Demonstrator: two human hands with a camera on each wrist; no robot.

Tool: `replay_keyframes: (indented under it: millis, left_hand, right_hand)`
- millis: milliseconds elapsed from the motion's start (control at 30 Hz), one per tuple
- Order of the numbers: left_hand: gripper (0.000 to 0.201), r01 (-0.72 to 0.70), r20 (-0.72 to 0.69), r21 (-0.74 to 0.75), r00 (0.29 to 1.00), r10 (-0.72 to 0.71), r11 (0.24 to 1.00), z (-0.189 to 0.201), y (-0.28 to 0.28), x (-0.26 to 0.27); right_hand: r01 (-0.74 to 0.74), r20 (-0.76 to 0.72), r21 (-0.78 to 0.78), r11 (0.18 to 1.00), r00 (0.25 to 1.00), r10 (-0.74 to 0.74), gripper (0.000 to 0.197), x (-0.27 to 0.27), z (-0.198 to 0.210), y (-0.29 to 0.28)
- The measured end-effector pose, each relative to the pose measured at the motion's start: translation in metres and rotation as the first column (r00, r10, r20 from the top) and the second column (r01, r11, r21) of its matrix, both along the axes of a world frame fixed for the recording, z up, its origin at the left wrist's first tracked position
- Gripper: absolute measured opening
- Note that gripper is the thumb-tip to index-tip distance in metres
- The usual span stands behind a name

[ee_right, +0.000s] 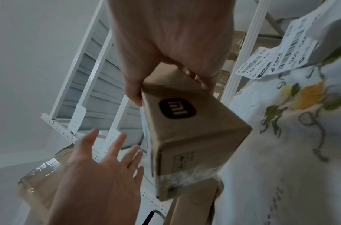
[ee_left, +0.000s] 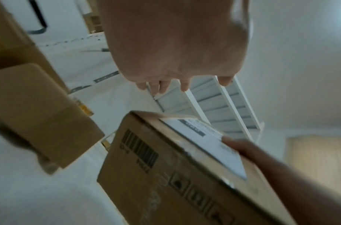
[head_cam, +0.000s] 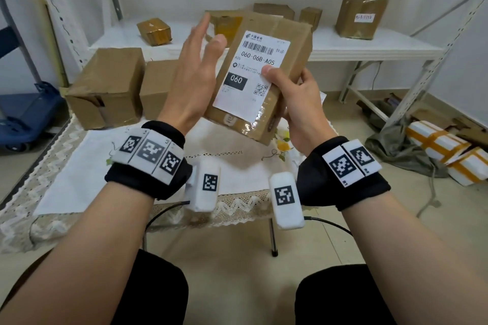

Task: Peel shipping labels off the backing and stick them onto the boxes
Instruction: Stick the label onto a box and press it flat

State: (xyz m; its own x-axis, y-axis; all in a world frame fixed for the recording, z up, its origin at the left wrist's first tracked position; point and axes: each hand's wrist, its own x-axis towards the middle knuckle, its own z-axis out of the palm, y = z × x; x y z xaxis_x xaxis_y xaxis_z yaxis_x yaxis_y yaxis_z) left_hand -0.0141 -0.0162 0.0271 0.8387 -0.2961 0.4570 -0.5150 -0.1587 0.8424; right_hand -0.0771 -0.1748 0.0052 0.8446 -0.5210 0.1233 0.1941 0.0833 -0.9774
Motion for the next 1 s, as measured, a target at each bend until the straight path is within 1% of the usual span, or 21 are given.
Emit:
replay_keyframes:
  millis: [100,200,233,300,433,500,733,833,900,1000]
  left_hand:
    - [0.075,-0.046,0.189,0.211,0.982,0.006,0.976,-0.006,-0.011,-0.004]
    - [0.085,-0.089,0.343,0.411,0.937,-0.063,0.907,-0.016,-0.028,-0.015]
    - [0.088,-0.107,0.374,0.459,0.924,-0.083,0.882,-0.020,-0.032,-0.017]
    - [0.092,-0.130,0.391,0.507,0.916,-0.093,0.852,-0.026,-0.038,-0.017]
    - [0.096,-0.171,0.393,0.521,0.918,-0.058,0.836,-0.028,-0.040,-0.014]
    - [0.098,-0.176,0.370,0.521,0.928,-0.035,0.835,-0.029,-0.037,-0.010]
    - [0.104,-0.175,0.290,0.512,0.957,0.023,0.841,-0.031,-0.030,-0.002]
    - [0.105,-0.187,0.294,0.490,0.955,0.040,0.851,-0.031,-0.027,0.000]
    - [0.107,-0.184,0.311,0.472,0.950,0.032,0.862,-0.027,-0.027,-0.003]
    - [0.108,-0.154,0.340,0.478,0.940,-0.021,0.865,-0.019,-0.031,-0.015]
  right_hand:
    - [0.085,-0.001,0.003,0.996,0.996,-0.085,0.084,0.006,-0.003,0.007]
    - [0.138,0.023,0.037,0.990,0.990,-0.139,0.093,0.011,-0.004,0.010]
    - [0.142,0.025,0.057,0.988,0.989,-0.143,0.095,0.011,-0.003,0.010]
    - [0.147,0.028,0.082,0.986,0.988,-0.150,0.098,0.010,-0.004,0.009]
    - [0.198,0.042,0.107,0.974,0.978,-0.204,0.099,0.009,-0.003,0.006]
    - [0.220,0.059,0.100,0.970,0.972,-0.226,0.097,0.008,-0.001,0.003]
    - [0.218,0.080,0.089,0.972,0.971,-0.225,0.096,0.006,-0.001,-0.001]
    - [0.228,0.089,0.102,0.968,0.967,-0.237,0.099,0.006,-0.001,-0.003]
    - [0.239,0.089,0.105,0.965,0.965,-0.249,0.102,0.006,-0.001,-0.003]
    - [0.232,0.076,0.104,0.967,0.968,-0.240,0.102,0.008,-0.001,0.000]
